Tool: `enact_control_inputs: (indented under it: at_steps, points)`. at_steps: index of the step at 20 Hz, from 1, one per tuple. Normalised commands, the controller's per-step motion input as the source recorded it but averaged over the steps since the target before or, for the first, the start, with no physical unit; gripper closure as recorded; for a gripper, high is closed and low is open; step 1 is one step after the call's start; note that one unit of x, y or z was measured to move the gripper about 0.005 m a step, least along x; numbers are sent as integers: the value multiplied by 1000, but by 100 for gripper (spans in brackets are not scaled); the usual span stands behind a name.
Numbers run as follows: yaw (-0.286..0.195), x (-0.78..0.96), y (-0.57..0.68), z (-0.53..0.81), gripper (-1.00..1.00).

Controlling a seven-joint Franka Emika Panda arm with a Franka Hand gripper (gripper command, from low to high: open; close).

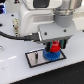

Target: Insert the blue gear onto the right peg, followed by the red gear

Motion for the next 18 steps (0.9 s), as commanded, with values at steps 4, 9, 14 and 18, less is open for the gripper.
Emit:
enact_control_inputs:
  at_steps: [4, 9, 14, 18]
  points:
    - [0, 61, -56, 104, 100]
    - [0, 158, -105, -129, 100]
    - [0, 238, -177, -143, 100]
    - [0, 200, 18, 206, 100]
